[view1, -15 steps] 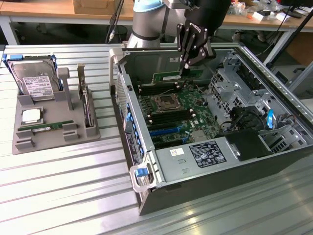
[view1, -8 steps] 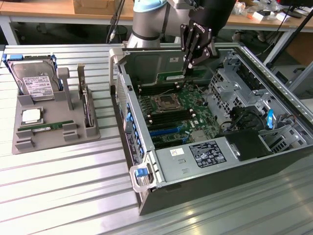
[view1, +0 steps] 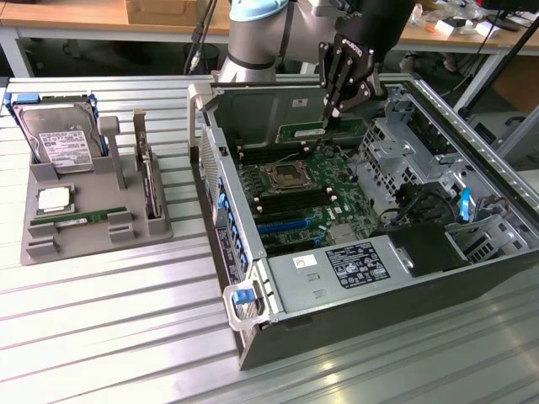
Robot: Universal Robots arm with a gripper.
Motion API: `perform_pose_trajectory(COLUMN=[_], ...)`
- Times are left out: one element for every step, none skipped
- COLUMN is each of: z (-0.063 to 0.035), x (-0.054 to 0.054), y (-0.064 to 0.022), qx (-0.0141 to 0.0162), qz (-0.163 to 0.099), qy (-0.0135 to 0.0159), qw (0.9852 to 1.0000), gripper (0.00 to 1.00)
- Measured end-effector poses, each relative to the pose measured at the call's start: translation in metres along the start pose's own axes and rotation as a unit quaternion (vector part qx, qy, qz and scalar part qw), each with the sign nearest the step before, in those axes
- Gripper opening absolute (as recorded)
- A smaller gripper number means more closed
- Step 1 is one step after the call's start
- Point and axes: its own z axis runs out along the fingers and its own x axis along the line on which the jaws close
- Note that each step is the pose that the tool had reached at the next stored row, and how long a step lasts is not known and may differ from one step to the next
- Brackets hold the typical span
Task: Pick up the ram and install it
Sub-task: 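Pick up the ram and move it above insertion slot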
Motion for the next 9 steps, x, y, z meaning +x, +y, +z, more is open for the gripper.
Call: perform_pose_trajectory(z=[-0.0001,-0.0002,-0.0003,-0.0003,-0.0003,-0.0004,-0.0004,-0.0004,-0.0005], x=[0.000,0.000,0.000,0.000,0.000,0.000,0.000,0.001,0.001], y=[-0.0020,-0.0045,-0.0064,-0.0073,-0.0082,-0.0092,-0.0099,-0.0108,-0.0123], qx=[0.0000,0.0000,0.0000,0.0000,0.0000,0.0000,0.0000,0.0000,0.0000], qz=[0.000,0.000,0.000,0.000,0.000,0.000,0.000,0.000,0.000], qy=[0.0000,0.0000,0.0000,0.0000,0.0000,0.0000,0.0000,0.0000,-0.0001], qw=[1.0000,1.0000,1.0000,1.0000,1.0000,1.0000,1.0000,1.0000,1.0000], gripper=[0.13,0.13,0.13,0.13,0.13,0.13,0.13,0.13,0.13])
